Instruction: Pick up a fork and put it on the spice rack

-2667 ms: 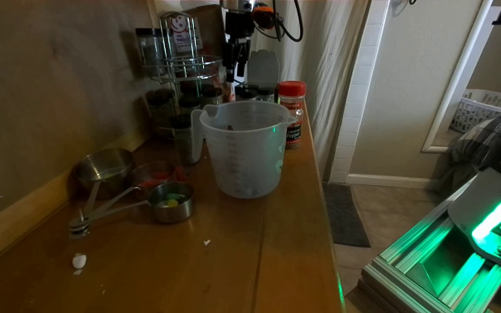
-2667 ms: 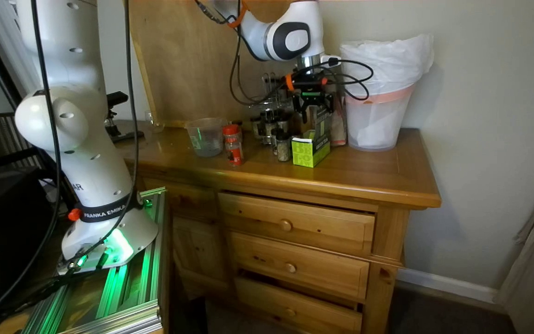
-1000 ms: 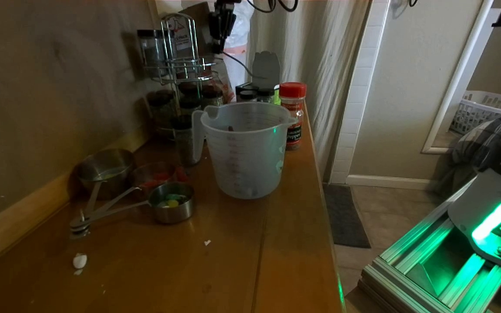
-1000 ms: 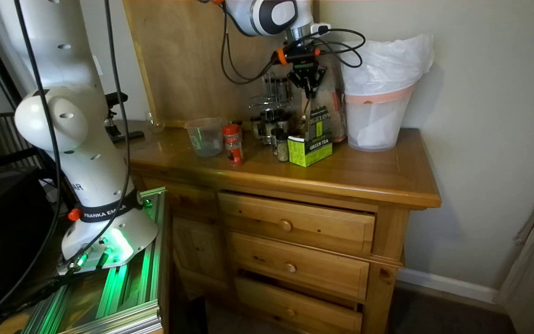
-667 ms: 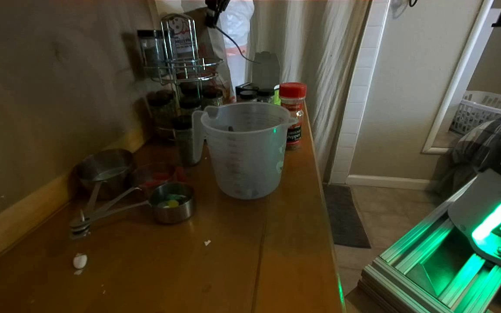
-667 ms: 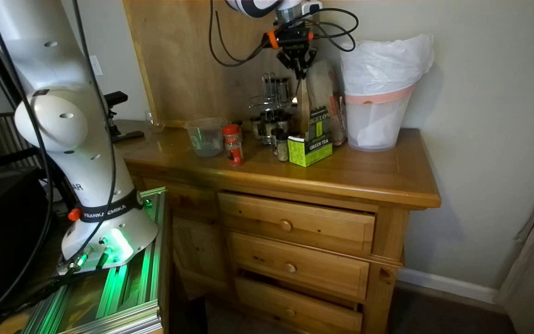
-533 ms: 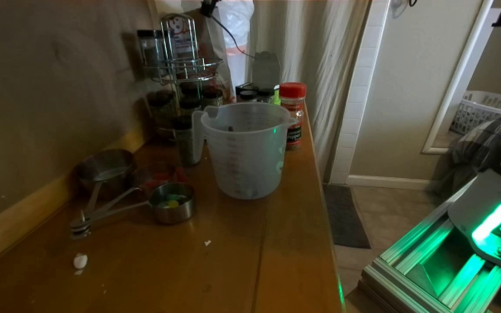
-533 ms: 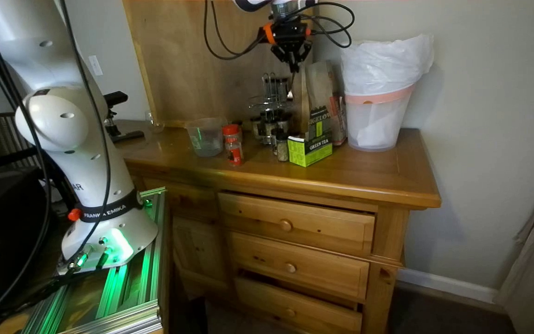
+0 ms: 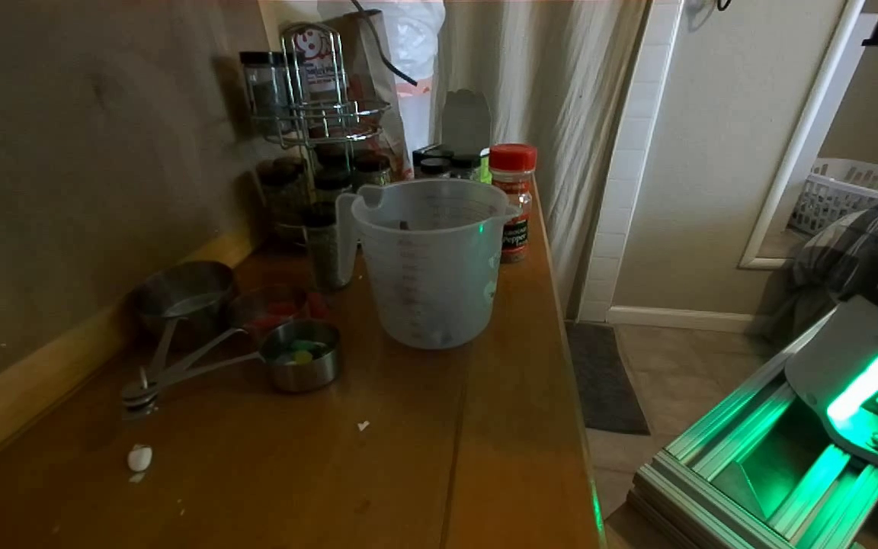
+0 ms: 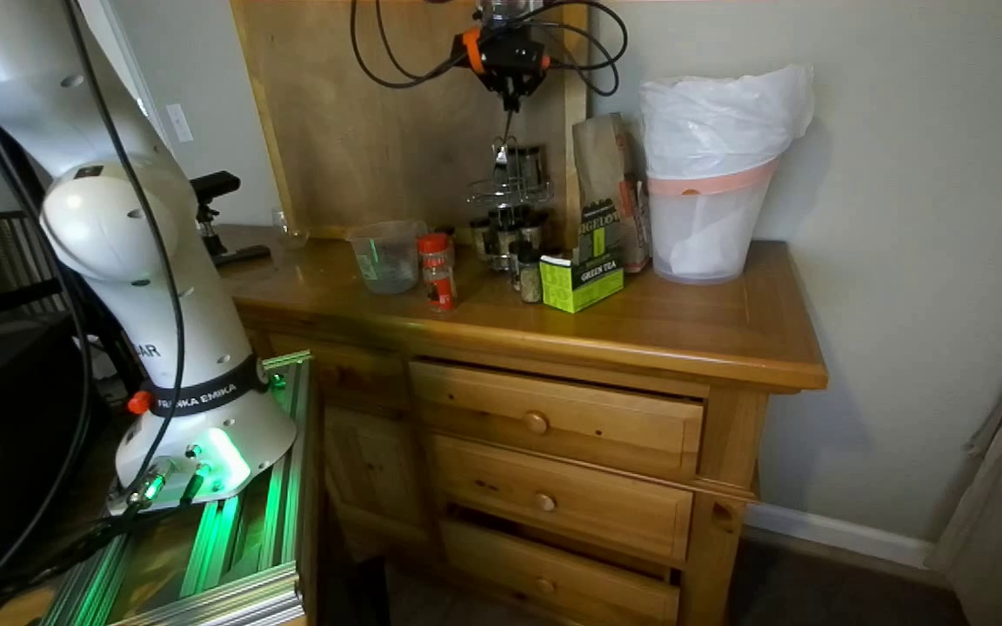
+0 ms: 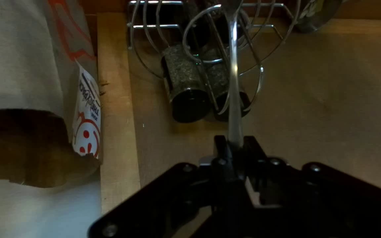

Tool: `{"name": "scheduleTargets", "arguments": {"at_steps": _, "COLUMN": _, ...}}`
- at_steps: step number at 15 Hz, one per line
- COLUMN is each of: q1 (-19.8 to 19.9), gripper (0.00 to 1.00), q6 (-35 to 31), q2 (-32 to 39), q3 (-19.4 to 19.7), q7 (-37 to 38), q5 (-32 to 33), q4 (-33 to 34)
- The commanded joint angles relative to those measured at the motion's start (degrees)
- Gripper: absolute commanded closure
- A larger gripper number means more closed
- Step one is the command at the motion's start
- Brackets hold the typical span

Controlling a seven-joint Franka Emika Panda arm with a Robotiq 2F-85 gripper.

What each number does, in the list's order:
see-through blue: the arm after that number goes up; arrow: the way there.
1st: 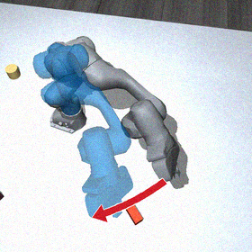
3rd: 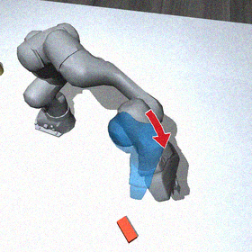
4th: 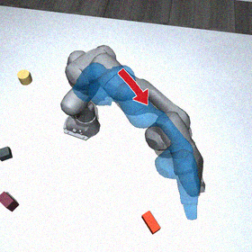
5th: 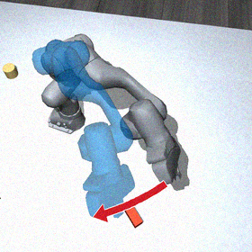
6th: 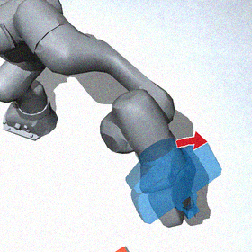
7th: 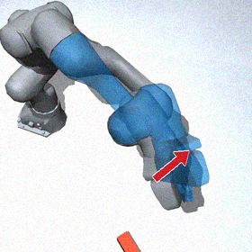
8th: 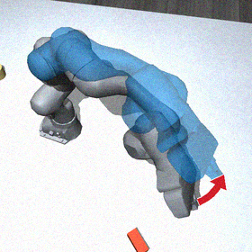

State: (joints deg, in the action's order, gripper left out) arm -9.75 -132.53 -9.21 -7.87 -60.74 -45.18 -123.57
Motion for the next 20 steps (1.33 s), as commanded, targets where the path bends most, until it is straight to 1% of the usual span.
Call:
{"name": "scheduleTargets", "arguments": {"at_steps": 1, "q1": -1.7, "gripper": 0.96, "q6": -4.2, "q2": 0.2, "q3": 0.1, "q7": -0.8, "q5": -5.2, "q4": -1.8}}
{"name": "scheduleTargets", "arguments": {"at_steps": 4, "q1": -2.1, "gripper": 0.96, "q6": -8.3, "q2": -0.4, "q3": 0.5, "q7": -2.9, "q5": -11.4, "q4": -2.6}}
{"name": "scheduleTargets", "arguments": {"at_steps": 6, "q1": -1.5, "gripper": 0.96, "q6": -9.1, "q2": -1.8, "q3": 1.5, "q7": -4.4, "q5": -16.1, "q4": -3.2}}
{"name": "scheduleTargets", "arguments": {"at_steps": 8, "q1": -0.8, "gripper": 0.96, "q6": -6.5, "q2": -2.8, "q3": 2.9, "q7": -7.2, "q5": -19.3, "q4": -3.8}}
{"name": "scheduleTargets", "arguments": {"at_steps": 9, "q1": -0.6, "gripper": 0.96, "q6": -4.5, "q2": -2.9, "q3": 3.7, "q7": -10.0, "q5": -20.8, "q4": -3.9}}
{"name": "scheduleTargets", "arguments": {"at_steps": 12, "q1": 0.3, "gripper": 0.96, "q6": 4.9, "q2": -2.9, "q3": 7.0, "q7": -23.1, "q5": -30.5, "q4": -4.8}}
{"name": "scheduleTargets", "arguments": {"at_steps": 14, "q1": 1.6, "gripper": 0.96, "q6": 11.9, "q2": -3.1, "q3": 7.8, "q7": -29.7, "q5": -31.9, "q4": -6.1}}
{"name": "scheduleTargets", "arguments": {"at_steps": 16, "q1": 3.2, "gripper": 0.96, "q6": 18.3, "q2": -3.2, "q3": 8.3, "q7": -35.3, "q5": -30.3, "q4": -7.6}}
{"name": "scheduleTargets", "arguments": {"at_steps": 17, "q1": 3.9, "gripper": 0.96, "q6": 19.7, "q2": -3.5, "q3": 8.3, "q7": -36.8, "q5": -29.7, "q4": -8.5}}
{"name": "scheduleTargets", "arguments": {"at_steps": 18, "q1": 4.6, "gripper": 0.96, "q6": 19.0, "q2": -4.2, "q3": 7.9, "q7": -37.9, "q5": -29.4, "q4": -9.5}}
{"name": "scheduleTargets", "arguments": {"at_steps": 19, "q1": 5.1, "gripper": 0.96, "q6": 18.1, "q2": -4.9, "q3": 7.7, "q7": -39.4, "q5": -30.1, "q4": -10.5}}
{"name": "scheduleTargets", "arguments": {"at_steps": 20, "q1": 5.2, "gripper": 0.96, "q6": 15.2, "q2": -5.8, "q3": 7.2, "q7": -40.4, "q5": -32.2, "q4": -11.5}}
